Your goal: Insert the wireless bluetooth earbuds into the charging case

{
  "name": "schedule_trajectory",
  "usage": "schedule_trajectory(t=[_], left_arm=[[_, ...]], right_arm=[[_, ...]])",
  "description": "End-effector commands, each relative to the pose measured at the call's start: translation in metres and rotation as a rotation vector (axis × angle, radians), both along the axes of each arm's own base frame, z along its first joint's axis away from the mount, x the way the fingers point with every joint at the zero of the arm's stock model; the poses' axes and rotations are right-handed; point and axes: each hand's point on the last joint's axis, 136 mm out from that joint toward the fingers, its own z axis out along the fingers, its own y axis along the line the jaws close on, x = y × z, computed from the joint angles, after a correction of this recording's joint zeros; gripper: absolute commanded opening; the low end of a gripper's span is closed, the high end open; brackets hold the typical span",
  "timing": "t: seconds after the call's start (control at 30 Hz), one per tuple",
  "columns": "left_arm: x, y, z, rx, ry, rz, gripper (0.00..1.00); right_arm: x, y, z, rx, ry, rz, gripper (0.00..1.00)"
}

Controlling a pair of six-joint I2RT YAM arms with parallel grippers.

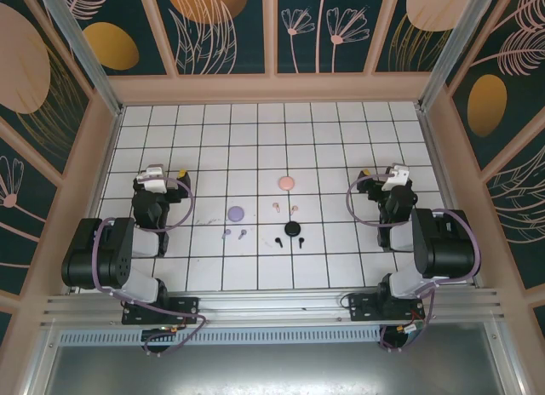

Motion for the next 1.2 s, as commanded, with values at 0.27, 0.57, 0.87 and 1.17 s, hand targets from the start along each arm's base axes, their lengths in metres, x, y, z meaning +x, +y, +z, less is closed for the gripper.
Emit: schedule_trajectory(t=[0.27, 0.57, 0.87, 1.17], left_arm=[[0.005, 0.007, 0.009, -0.014, -0.028, 0.035, 0.99], [0.008, 0.009, 0.006, -0.016, -0.01, 0.045, 0.99], [0.007, 0.009, 0.007, -0.017, -0.014, 0.048, 0.99], [0.018, 0.002, 0.021, -0.006, 0.025, 0.002, 0.94]], right_arm=[[0.004, 0.001, 0.015, -0.015, -0.056, 0.007, 0.99], [0.005, 0.0, 0.015, -0.01, -0.055, 0.011, 0.99], [0.004, -0.001, 0.015, -0.005, -0.054, 0.014, 0.99], [-0.004, -0.016, 0.039, 0.004, -0.088, -0.095, 0.99]])
